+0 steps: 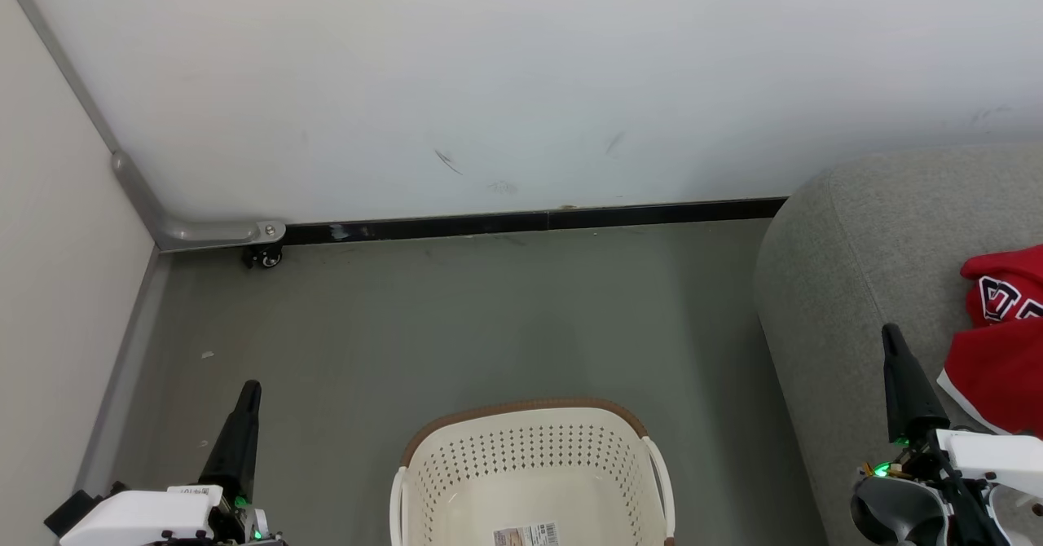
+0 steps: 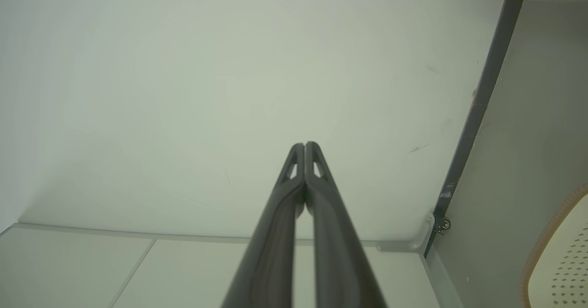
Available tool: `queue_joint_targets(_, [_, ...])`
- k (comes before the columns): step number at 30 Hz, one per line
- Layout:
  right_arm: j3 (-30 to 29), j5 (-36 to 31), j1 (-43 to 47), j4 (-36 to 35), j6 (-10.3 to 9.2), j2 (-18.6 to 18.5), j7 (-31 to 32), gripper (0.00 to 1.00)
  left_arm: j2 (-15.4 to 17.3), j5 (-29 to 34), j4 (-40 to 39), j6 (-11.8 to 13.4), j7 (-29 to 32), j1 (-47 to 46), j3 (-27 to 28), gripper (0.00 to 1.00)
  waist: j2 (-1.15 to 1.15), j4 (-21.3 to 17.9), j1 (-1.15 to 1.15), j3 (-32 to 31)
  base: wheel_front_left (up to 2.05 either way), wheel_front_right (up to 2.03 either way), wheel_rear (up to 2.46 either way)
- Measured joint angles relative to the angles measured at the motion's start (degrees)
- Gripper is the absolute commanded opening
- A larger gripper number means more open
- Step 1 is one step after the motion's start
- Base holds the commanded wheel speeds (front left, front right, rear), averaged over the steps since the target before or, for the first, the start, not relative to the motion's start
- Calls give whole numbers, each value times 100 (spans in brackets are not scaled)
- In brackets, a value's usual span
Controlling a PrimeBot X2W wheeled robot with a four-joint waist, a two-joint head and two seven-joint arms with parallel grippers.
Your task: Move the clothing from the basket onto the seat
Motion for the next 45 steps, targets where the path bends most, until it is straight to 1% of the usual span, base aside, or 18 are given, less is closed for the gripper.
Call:
queue_joint_targets(39, [-13, -4, 0, 3, 0, 3, 1, 0, -12, 0, 40, -2, 1, -8, 7, 0, 0, 0, -1, -1, 0, 0, 0])
queue_joint_targets(41, [-14, -5, 0, 3, 0, 3, 1, 0, -13, 0, 43, -45, 1, -9, 8, 0, 0, 0, -1, -1, 0, 0, 0])
queue_joint_targets(45, [-15, -5, 0, 3, 0, 4, 1, 0, -13, 0, 51, -45, 20, -28, 8, 0, 0, 0, 0, -1, 0, 0, 0])
